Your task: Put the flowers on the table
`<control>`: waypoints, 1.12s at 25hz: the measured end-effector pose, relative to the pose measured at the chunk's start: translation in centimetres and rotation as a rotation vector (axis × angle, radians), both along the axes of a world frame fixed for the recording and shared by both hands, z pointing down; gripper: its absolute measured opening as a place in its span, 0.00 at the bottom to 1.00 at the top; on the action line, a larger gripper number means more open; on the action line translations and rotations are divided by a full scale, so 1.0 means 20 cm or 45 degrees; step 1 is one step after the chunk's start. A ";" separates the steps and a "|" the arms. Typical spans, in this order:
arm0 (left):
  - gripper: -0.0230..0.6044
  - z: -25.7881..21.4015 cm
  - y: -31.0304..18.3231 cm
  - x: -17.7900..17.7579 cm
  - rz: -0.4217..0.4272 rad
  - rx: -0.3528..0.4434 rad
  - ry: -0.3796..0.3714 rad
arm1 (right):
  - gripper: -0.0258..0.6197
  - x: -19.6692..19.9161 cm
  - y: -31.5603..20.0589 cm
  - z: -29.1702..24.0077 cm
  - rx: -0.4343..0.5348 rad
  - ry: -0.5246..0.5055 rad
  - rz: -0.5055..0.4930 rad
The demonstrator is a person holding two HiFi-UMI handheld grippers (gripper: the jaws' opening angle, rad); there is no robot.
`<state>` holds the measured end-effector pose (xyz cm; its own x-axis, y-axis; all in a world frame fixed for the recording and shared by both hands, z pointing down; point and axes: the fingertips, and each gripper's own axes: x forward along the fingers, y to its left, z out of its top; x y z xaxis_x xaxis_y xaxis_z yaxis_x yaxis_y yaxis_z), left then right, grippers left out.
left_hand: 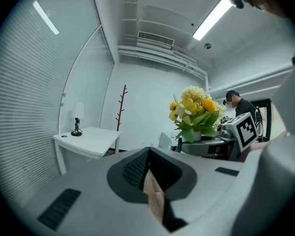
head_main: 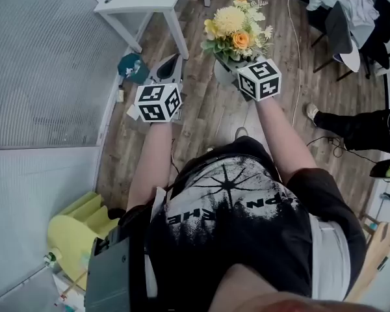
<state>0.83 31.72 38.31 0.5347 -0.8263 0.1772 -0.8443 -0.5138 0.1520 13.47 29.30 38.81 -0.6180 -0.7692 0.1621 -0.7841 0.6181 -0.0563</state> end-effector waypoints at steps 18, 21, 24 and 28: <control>0.06 -0.01 -0.06 -0.13 -0.019 0.016 0.010 | 0.42 -0.09 -0.07 -0.02 0.027 0.001 0.002; 0.06 -0.01 -0.08 -0.17 -0.030 0.017 0.007 | 0.42 -0.12 -0.10 -0.03 0.035 0.007 -0.003; 0.06 0.00 -0.11 -0.22 -0.046 0.019 0.006 | 0.42 -0.15 -0.13 -0.04 0.046 0.017 -0.013; 0.06 0.02 -0.17 -0.26 -0.072 0.014 0.015 | 0.42 -0.17 -0.20 -0.03 0.061 0.042 -0.032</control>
